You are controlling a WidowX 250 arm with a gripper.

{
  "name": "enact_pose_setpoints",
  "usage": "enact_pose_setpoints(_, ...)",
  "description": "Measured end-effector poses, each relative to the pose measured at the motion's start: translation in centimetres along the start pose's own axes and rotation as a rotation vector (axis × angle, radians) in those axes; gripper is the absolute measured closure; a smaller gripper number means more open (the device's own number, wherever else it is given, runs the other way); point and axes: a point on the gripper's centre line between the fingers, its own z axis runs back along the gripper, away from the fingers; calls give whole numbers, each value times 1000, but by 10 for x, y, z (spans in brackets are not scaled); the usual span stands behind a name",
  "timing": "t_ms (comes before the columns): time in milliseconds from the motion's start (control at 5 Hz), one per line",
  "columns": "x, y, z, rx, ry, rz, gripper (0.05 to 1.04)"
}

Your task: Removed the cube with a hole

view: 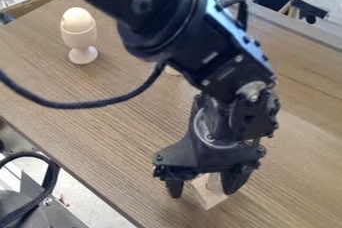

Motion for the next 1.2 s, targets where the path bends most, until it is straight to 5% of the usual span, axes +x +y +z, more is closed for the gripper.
enact_pose_setpoints(1200,6,-10,-4,-53,-17,45,83)
